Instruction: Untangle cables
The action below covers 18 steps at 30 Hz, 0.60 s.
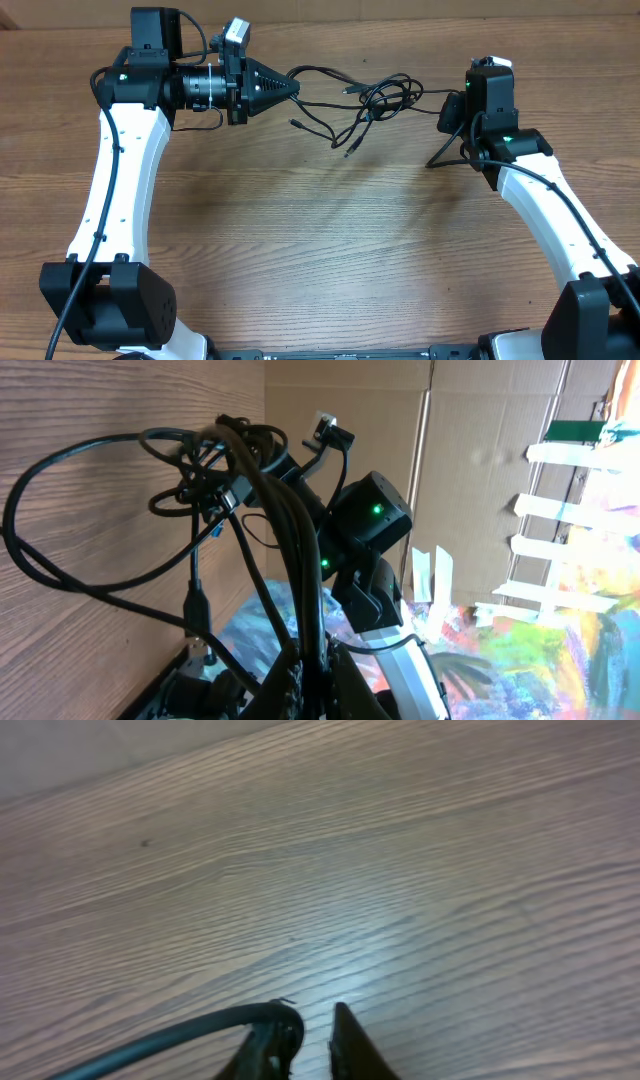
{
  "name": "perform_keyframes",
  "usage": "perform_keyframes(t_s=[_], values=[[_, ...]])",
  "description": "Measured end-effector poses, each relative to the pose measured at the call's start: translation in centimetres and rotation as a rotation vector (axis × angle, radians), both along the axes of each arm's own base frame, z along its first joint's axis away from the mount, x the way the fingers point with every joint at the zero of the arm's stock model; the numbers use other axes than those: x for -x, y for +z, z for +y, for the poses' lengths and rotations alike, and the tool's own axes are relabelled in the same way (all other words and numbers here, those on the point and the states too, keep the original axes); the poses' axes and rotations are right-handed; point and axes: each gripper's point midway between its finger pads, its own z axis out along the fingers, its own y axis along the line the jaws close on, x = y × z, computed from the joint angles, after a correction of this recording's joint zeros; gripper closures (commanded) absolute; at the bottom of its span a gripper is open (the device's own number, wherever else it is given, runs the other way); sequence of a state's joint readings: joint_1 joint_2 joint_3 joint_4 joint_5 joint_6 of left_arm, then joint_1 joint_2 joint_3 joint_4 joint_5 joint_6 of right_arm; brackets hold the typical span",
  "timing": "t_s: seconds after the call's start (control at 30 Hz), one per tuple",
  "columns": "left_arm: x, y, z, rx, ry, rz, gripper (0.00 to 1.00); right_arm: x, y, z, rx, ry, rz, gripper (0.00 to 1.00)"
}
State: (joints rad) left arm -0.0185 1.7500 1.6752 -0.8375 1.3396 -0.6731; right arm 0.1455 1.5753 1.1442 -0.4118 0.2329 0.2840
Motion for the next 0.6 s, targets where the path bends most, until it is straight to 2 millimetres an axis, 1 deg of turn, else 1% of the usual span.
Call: perform_keyframes(t_s=[0.1, 0.13, 0.17, 0.2, 0.23, 0.3, 0.37, 0.47, 0.6], values=[[0.0, 0.0, 0.0, 0.002, -0.003, -0.005, 0.96, 0.0, 0.0, -0.2, 0.009, -0.008, 0.001, 0.8], [0.0, 0.0, 0.0, 0.002, -0.003, -0.008, 0.96, 0.0, 0.0, -0.2, 0.006, -0.007, 0.002, 0.73], [0.0, 0.1, 0.0, 0.003, -0.005, -0.013, 0.96, 0.1, -0.1, -0.1, -0.003, -0.006, 0.003, 0.69], [0.0, 0.1, 0.1, 0.003, -0.004, -0.019, 0.96, 0.1, -0.1, 0.1, -0.01, 0.005, 0.007, 0.67], [-0.1, 0.1, 0.2, 0.002, -0.002, -0.021, 0.96, 0.1, -0.2, 0.2, -0.022, 0.015, 0.011, 0.63], [-0.2, 0.1, 0.4, 0.001, 0.004, -0.026, 0.96, 0.1, -0.3, 0.8, -0.065, 0.044, 0.015, 0.46], [-0.3, 0.0, 0.7, -0.008, 0.012, -0.044, 0.96, 0.1, -0.4, 1.8, -0.121, 0.094, 0.021, 0.32], [-0.5, -0.4, 0.9, -0.034, 0.02, -0.079, 0.96, 0.4, -0.2, 4.0, -0.221, 0.187, 0.03, 0.16], [-0.7, -1.7, 1.3, -0.103, 0.04, -0.102, 0.96, 1.1, 0.2, 7.0, -0.346, 0.319, 0.046, 0.09]])
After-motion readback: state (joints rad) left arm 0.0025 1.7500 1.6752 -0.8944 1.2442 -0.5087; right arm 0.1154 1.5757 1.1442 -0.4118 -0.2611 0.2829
